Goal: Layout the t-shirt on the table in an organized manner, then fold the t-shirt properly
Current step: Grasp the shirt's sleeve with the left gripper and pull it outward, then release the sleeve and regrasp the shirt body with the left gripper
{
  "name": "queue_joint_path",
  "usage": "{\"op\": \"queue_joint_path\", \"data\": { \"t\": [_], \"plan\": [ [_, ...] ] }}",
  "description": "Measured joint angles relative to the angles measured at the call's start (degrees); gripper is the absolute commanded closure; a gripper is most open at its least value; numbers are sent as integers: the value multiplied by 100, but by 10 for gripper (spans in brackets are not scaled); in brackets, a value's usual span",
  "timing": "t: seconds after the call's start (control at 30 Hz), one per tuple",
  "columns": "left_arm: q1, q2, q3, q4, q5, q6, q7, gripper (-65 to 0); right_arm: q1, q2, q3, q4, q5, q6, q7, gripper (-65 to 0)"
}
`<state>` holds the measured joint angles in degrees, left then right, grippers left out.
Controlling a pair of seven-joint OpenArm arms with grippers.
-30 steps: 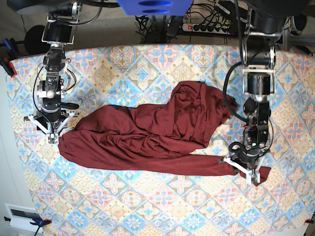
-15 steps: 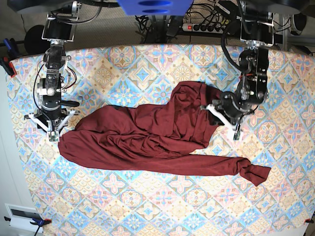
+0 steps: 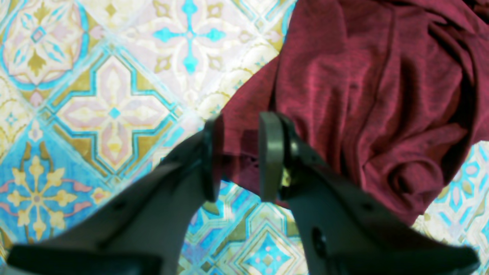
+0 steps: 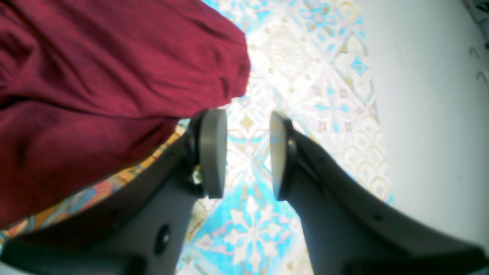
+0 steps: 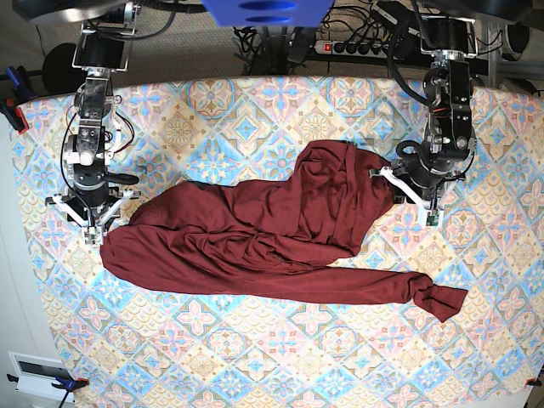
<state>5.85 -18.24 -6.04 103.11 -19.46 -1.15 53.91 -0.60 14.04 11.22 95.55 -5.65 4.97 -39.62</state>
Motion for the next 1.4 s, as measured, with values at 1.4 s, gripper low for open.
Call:
{"op": "queue_joint_path", "data": {
  "t": [1.4],
  "plan": [
    [-101, -802, 549, -122, -1255, -44, -199, -84, 11, -17, 2, 72, 13, 20, 0, -179]
  ]
}}
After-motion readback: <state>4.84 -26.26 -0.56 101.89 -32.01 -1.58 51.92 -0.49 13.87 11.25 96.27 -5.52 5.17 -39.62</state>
